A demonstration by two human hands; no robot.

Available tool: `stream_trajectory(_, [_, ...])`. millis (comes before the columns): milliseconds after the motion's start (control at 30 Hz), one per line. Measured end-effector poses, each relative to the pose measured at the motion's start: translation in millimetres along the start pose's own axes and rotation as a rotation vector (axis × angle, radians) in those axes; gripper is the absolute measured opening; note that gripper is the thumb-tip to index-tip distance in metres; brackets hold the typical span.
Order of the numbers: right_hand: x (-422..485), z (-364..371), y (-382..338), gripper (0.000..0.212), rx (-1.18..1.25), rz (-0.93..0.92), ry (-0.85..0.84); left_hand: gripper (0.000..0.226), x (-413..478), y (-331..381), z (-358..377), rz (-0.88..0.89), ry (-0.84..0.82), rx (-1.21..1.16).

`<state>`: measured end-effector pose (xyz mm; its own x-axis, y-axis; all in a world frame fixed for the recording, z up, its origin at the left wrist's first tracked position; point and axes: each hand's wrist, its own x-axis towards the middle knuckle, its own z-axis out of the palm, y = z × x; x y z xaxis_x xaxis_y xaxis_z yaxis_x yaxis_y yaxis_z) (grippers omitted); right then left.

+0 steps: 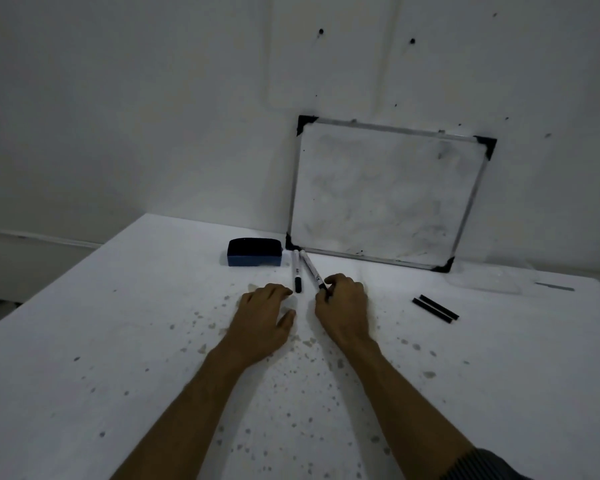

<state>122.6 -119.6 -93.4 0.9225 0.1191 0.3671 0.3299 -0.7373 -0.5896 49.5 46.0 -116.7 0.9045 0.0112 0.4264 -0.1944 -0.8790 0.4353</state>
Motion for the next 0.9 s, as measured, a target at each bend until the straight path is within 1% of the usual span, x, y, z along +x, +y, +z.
stream_trajectory(67, [-10.0,-6.7,-0.3,0.023,-0.078,0.105,0.085,0.040,-2.3,1.8,-2.0,-0.007,-0.010,-0.028])
stream_trajectory(133, [-21.5,-17.8,2.5,0.025,-0.020,0.195,0.124,0.041,-5.8,4.7,-4.7,-0.024,-0.019,-0.067])
stream_trajectory(233, [-43.6,-36.2,7.7,0.029,0.227,0.232,0.159,0.045,-11.9,9.2,-9.2,-0.110,-0.028,-0.157])
stream_trajectory(300, [-58.6,-50.0,15.1,0.027,0.409,0.282,0.182,0.047,-15.2,14.3,-11.1,-0.176,-0.012,-0.234])
stream_trajectory(400, [-71.1,-67.1,32.6,0.027,0.592,0.341,0.152,0.041,-16.9,35.1,-13.2,-0.216,0.090,-0.404])
stream_trajectory(467, [-71.1,-77.6,42.2,0.030,0.704,0.378,0.108,0.038,-16.1,55.5,-15.4,-0.210,0.108,-0.565])
stream_trajectory(567, [-64.1,-90.5,51.1,0.036,0.845,0.375,0.033,0.040,-15.6,82.3,-12.2,-0.183,0.052,-0.710])
stream_trajectory(633, [-59.2,-95.1,56.4,0.037,0.905,0.369,0.008,0.027,-16.7,95.1,-5.2,-0.161,0.009,-0.747])
stream_trajectory(700, [-55.4,-94.6,60.9,0.036,0.967,0.399,0.023,0.017,-14.6,106.2,2.7,-0.148,-0.038,-0.764])
stream_trajectory(733, [-53.7,-93.9,63.0,0.035,1.004,0.425,0.035,0.017,-12.2,112.0,6.6,-0.149,-0.063,-0.781])
stream_trajectory(800, [-49.1,-93.5,66.9,0.034,1.063,0.457,0.067,0.026,-5.3,122.7,13.8,-0.169,-0.101,-0.845])
stream_trajectory(833, [-46.4,-94.6,69.4,0.034,1.066,0.455,0.091,0.029,-1.9,126.1,17.3,-0.184,-0.123,-0.876])
stream_trajectory(900, [-42.3,-96.8,75.2,0.033,1.036,0.432,0.159,0.027,2.4,128.2,23.6,-0.185,-0.171,-0.906])
